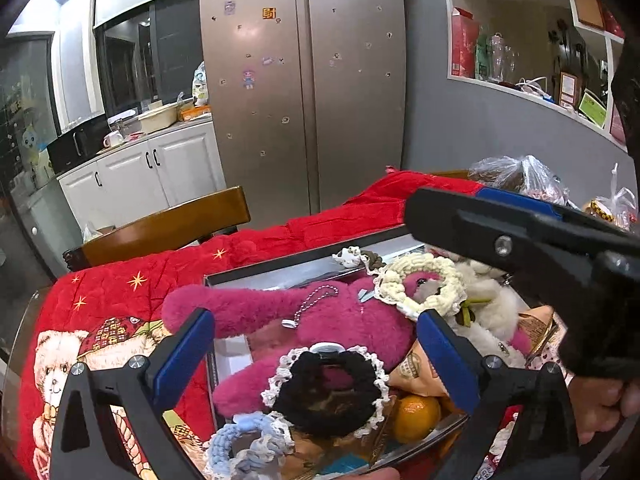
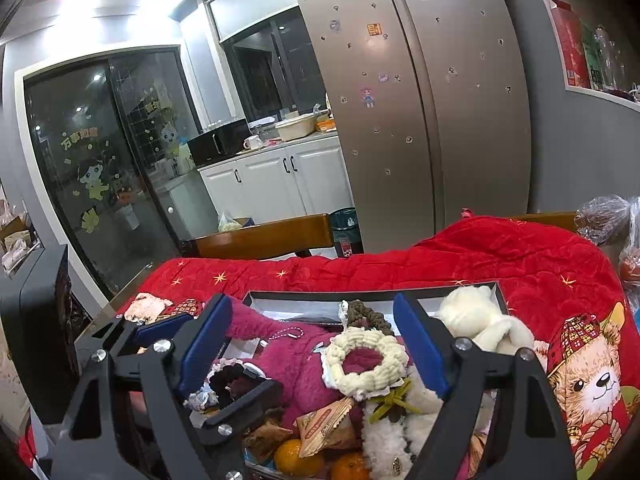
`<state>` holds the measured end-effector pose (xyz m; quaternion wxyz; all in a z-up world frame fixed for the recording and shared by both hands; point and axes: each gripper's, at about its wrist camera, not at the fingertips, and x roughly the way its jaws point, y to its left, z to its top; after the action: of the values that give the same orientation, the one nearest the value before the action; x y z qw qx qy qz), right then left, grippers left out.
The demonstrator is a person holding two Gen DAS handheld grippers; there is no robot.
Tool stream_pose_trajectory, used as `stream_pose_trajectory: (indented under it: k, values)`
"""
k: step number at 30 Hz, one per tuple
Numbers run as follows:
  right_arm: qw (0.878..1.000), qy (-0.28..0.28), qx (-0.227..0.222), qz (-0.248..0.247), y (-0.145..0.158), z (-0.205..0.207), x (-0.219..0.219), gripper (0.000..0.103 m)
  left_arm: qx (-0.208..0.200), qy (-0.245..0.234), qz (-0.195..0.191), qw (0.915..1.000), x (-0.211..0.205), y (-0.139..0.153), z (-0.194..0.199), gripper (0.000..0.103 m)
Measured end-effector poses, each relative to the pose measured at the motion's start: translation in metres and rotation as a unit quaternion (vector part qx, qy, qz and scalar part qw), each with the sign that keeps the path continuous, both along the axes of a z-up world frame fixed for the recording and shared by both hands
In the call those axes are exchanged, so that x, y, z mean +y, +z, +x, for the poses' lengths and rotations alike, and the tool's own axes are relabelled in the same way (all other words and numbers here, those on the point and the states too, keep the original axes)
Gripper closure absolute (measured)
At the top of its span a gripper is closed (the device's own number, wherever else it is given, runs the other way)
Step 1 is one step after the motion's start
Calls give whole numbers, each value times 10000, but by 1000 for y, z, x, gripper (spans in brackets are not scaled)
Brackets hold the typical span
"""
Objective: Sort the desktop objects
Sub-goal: 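Open both tools dropping the scrunchies into the box, then withdraw both open tools from the box toward the remaining items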
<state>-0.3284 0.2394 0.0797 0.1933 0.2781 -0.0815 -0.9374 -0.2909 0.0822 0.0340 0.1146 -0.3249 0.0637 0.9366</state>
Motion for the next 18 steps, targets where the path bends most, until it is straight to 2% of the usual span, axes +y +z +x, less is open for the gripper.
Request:
stream_pose_trajectory:
  k: [2,5,7,8,10,13,16,18]
  values:
    - [10000,-6,14,-6,1,1,1,18,35,104,-19,9999,-2,0,0,0]
    - [9999,54,111,-59,4,4,1,18,-16,144,189,9997,-8,1,-2,0]
    - [9997,13,252,-58,9,7,2,17,97,136,364,9992,-12,4,0,0]
    - [9994,23,344,-73,13,11,3,14,201,185,450,9986,-15,8,1,0]
    - [9984,94,540,-149,21,18,5,0,275,201,520,9981,-18,13,2,0]
    - [9974,6,716,-62,38,30,6,0,385,224,538,9976,-22,24,6,0]
    - [9963,-181,839,94,52,43,7,0,684,165,459,9965,-23,37,16,0]
    - [9952,-269,936,38,62,56,11,0,658,235,393,9968,-25,46,21,0]
